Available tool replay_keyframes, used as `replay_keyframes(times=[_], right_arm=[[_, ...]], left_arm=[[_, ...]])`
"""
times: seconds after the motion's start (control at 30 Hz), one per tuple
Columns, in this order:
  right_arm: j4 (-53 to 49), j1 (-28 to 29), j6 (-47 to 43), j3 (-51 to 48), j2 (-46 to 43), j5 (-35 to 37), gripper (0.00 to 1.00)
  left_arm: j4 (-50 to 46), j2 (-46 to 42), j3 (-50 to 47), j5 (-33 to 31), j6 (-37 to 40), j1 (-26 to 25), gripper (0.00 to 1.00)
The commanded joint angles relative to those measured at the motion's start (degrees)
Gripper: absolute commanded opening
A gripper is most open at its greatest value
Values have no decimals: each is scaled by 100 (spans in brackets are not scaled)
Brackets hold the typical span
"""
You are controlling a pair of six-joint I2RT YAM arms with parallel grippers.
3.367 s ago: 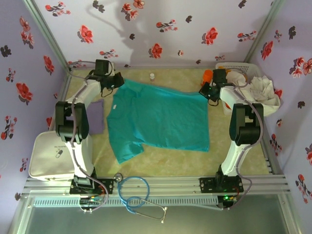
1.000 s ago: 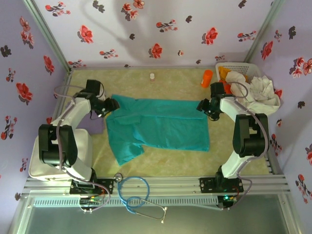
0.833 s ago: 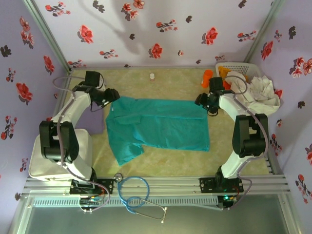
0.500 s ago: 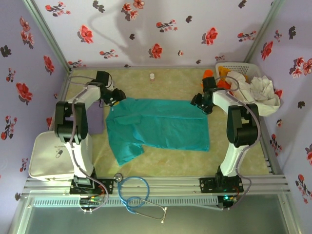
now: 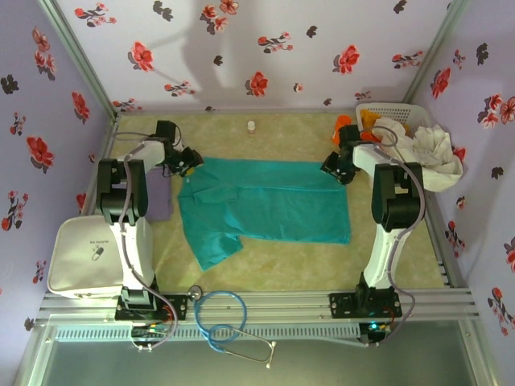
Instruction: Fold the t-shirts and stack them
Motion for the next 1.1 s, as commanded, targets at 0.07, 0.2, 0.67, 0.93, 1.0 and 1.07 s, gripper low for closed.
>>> replay_keyframes(times=[0.07,0.2,0.67,0.93,1.0,1.07], right_arm=[[-345,-41,-78,528,381,442,52],[-328,-60,-109,912,556,444,53],[19,-10,-188,495,-88,258,57],[-238,199,-288,-358,-1326,259,74],[-242,292,-300,-661,-1597,295,79],[-115,402,-281,-1051,-1911,307,85]], left_arm=[[154,197,299,63,-314,65,40],[171,220,495,177,-368,62,40],[-275,-1097,-68,200,116,-192,43],[-870,-2634,-1337,-135,364,-417,46],[-963,-3023,-1718,-269,372,-517,47],[-987,-3442,-2160,-382,373,-623,49]])
